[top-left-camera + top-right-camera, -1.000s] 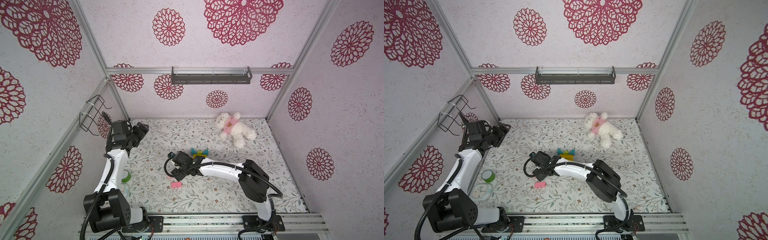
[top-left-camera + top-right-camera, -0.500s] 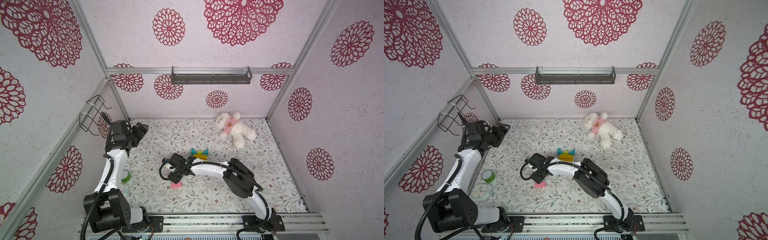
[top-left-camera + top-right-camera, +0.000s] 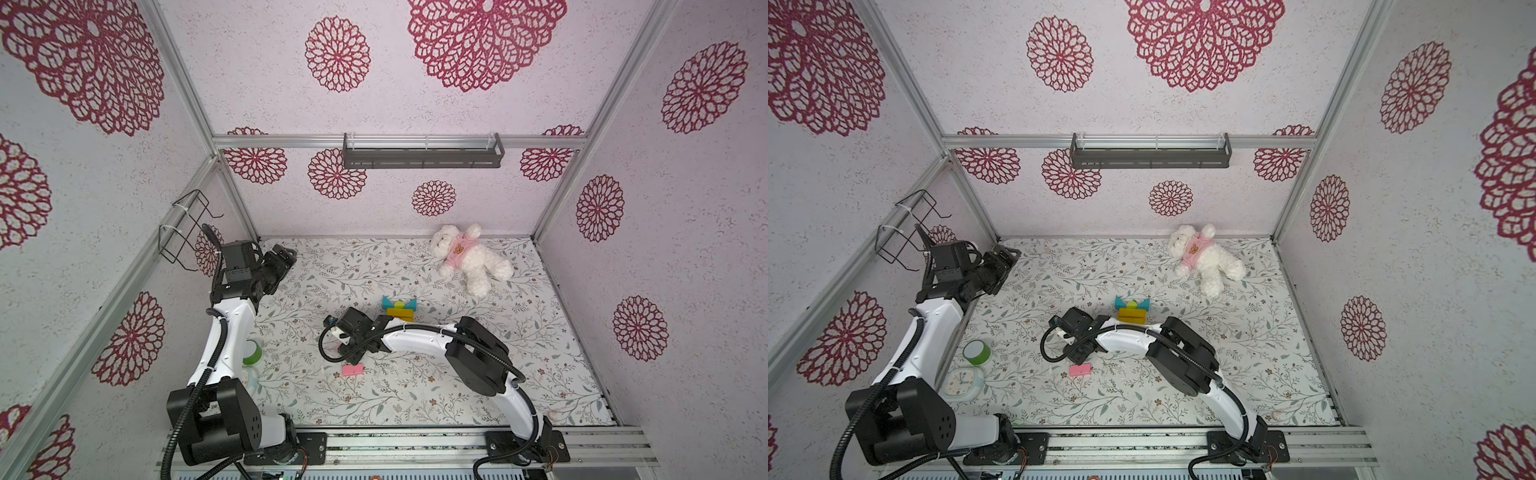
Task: Assemble a carrot with building blocks
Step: Pick up the building block from the center of the board, then place the building block at the center of the board.
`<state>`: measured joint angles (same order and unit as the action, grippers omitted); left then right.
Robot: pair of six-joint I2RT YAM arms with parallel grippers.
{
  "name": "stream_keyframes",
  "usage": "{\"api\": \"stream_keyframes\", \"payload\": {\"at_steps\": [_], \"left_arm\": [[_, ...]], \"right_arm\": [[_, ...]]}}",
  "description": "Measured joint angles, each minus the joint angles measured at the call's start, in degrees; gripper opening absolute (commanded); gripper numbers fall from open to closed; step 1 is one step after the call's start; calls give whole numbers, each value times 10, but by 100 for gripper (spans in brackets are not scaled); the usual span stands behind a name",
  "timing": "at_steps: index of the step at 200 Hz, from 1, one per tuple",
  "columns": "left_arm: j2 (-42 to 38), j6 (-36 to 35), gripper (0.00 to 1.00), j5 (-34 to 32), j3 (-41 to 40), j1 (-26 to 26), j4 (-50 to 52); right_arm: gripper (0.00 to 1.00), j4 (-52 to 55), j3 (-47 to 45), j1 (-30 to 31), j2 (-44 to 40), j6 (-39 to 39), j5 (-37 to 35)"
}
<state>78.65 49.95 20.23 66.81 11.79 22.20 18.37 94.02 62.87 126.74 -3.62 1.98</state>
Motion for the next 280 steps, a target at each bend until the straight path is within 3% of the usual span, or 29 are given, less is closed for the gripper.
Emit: {"api": "stream_keyframes", "payload": {"at_steps": [103, 178, 243, 280], "left_arm": [[0, 0, 89, 1, 0, 0, 0], [3, 2, 88, 8, 0, 0, 0], [5, 7, 88, 13, 0, 0, -1], [5, 7, 88, 13, 0, 0, -1]], "right_arm": [[33, -31, -91, -7, -80, -4, -42], [33, -40, -255, -52, -227, -4, -79], [33, -24, -335, -67, -248, 1, -84], [54, -25, -346, -82, -248, 2, -91]]}}
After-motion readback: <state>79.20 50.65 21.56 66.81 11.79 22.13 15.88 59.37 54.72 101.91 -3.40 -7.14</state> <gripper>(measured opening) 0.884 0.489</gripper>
